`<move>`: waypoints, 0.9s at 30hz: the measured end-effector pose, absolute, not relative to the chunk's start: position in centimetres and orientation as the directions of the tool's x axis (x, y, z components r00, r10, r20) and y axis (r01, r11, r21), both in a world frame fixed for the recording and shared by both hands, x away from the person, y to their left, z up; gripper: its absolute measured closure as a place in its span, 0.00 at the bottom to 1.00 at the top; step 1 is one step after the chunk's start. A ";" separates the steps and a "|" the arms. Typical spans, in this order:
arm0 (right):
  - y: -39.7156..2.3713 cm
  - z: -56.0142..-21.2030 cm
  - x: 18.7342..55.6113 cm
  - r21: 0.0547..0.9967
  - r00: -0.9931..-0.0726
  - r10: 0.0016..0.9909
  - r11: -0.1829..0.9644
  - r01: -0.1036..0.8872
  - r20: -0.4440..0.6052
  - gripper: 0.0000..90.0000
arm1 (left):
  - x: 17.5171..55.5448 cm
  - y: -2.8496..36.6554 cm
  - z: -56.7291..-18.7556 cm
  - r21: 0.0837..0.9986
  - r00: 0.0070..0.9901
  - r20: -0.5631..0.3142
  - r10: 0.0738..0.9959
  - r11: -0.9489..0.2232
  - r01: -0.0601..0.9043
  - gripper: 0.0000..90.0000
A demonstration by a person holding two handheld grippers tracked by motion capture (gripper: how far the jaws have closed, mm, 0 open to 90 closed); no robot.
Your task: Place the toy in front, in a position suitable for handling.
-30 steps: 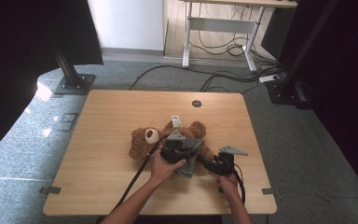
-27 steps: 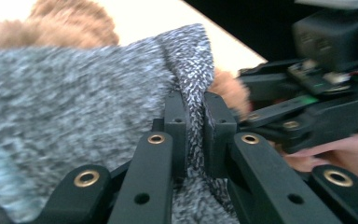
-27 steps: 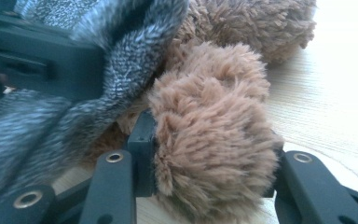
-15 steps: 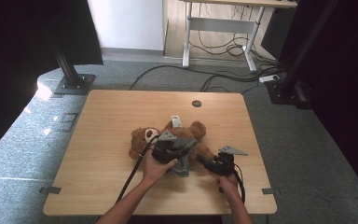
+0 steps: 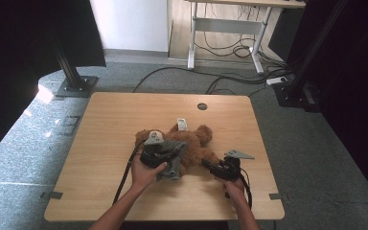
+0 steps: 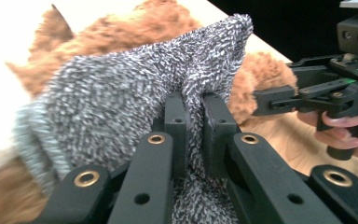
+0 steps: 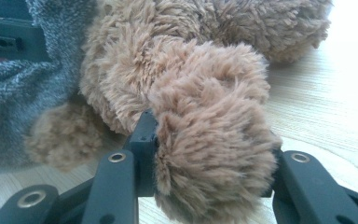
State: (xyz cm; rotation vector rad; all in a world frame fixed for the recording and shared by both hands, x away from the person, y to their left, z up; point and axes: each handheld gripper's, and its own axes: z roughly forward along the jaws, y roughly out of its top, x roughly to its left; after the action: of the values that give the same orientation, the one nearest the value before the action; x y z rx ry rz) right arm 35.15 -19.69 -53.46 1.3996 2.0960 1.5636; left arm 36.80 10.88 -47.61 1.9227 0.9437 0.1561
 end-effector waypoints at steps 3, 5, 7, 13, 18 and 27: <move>-19.7 -53.5 35.1 0.822 -0.543 0.754 0.007 0.569 0.370 0.63 | 36.9 12.7 -47.7 0.798 0.666 -0.276 0.693 -0.221 0.561 0.91; -19.7 -53.5 35.2 0.821 -0.544 0.751 0.006 0.571 0.373 0.63 | 36.9 13.6 -47.8 0.797 0.658 -0.276 0.701 -0.216 0.564 0.91; -19.8 -53.5 35.2 0.820 -0.547 0.746 0.003 0.573 0.379 0.63 | 36.8 14.2 -47.7 0.801 0.654 -0.272 0.706 -0.211 0.561 0.91; -19.7 -53.5 35.1 0.820 -0.553 0.743 0.010 0.572 0.377 0.63 | 36.5 16.6 -47.5 0.812 0.635 -0.291 0.715 -0.167 0.560 0.91; -19.7 -53.5 35.2 0.818 -0.554 0.741 0.011 0.574 0.379 0.63 | 36.5 19.0 -47.3 0.814 0.593 -0.302 0.746 -0.123 0.568 0.91; -19.8 -53.4 35.1 0.823 -0.558 0.741 0.013 0.568 0.373 0.62 | 36.8 22.0 -48.4 0.795 0.545 -0.341 0.766 -0.074 0.602 0.91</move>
State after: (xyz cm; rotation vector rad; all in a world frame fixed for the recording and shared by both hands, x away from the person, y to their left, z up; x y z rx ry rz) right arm 35.13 -19.75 -53.36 1.3822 2.1124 1.5787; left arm 36.85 22.00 -48.39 1.7670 1.1401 0.2028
